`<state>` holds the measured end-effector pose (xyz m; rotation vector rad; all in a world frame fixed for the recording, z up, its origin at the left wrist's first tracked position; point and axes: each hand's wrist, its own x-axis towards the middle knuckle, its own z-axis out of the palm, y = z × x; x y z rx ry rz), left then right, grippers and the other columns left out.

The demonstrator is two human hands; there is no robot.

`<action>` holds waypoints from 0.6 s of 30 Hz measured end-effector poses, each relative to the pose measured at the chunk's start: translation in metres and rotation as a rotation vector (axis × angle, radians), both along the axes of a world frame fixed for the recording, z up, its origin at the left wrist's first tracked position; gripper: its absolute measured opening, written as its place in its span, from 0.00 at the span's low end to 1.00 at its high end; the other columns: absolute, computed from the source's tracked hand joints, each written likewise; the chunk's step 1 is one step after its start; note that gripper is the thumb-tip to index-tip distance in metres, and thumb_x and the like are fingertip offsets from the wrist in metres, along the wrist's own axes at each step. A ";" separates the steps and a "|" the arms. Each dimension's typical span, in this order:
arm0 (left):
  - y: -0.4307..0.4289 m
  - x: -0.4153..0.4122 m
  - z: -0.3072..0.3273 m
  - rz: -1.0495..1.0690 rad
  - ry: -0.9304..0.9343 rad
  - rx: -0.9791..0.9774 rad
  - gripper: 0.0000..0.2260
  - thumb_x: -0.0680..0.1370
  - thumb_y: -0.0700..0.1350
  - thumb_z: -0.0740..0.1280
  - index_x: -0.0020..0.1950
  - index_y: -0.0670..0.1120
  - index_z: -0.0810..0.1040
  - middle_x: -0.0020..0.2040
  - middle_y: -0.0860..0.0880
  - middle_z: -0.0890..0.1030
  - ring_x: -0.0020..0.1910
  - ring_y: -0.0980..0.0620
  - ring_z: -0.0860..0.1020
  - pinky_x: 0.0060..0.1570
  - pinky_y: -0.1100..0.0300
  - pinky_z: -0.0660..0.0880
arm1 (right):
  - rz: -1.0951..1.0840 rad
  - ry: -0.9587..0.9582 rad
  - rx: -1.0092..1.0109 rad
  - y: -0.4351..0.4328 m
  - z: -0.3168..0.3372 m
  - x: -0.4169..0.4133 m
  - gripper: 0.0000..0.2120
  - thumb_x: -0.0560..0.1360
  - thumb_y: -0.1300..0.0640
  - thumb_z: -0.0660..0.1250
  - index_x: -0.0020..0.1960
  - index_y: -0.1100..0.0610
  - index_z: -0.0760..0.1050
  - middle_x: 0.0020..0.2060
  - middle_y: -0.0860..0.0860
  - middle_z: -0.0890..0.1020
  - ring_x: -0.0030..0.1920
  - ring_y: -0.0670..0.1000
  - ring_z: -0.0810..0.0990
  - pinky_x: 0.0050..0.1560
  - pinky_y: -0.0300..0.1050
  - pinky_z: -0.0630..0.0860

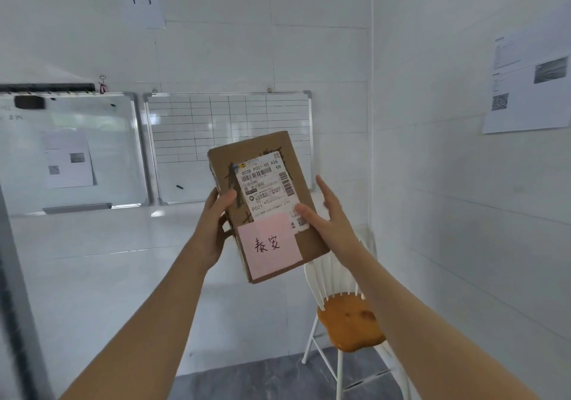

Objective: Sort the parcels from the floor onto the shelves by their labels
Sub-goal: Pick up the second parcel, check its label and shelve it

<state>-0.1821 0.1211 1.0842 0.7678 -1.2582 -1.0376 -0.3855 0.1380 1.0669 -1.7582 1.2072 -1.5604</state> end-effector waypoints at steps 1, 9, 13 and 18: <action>-0.001 -0.002 -0.005 -0.025 0.025 -0.002 0.28 0.68 0.58 0.64 0.66 0.49 0.70 0.54 0.50 0.81 0.58 0.45 0.76 0.50 0.53 0.74 | 0.152 -0.101 0.069 -0.002 -0.002 0.000 0.35 0.74 0.44 0.67 0.76 0.41 0.53 0.70 0.52 0.73 0.65 0.54 0.76 0.63 0.56 0.75; -0.005 -0.019 -0.016 -0.087 0.069 0.050 0.25 0.75 0.59 0.61 0.71 0.54 0.68 0.59 0.48 0.82 0.51 0.50 0.83 0.50 0.55 0.79 | 0.434 -0.315 0.156 -0.006 -0.023 0.011 0.25 0.78 0.47 0.59 0.74 0.47 0.62 0.63 0.52 0.80 0.55 0.50 0.83 0.47 0.42 0.81; -0.008 -0.010 -0.010 -0.035 0.055 0.020 0.29 0.74 0.52 0.67 0.73 0.54 0.62 0.53 0.51 0.84 0.52 0.49 0.83 0.54 0.52 0.77 | 0.434 -0.350 0.159 -0.006 -0.021 0.018 0.24 0.79 0.48 0.58 0.74 0.47 0.62 0.64 0.53 0.79 0.60 0.55 0.81 0.49 0.44 0.82; -0.001 0.015 -0.002 0.059 0.035 0.025 0.28 0.74 0.53 0.68 0.72 0.53 0.62 0.61 0.46 0.80 0.54 0.46 0.81 0.61 0.47 0.74 | 0.491 -0.368 0.136 -0.010 -0.013 0.038 0.24 0.79 0.48 0.58 0.74 0.47 0.62 0.64 0.53 0.79 0.60 0.54 0.81 0.50 0.45 0.82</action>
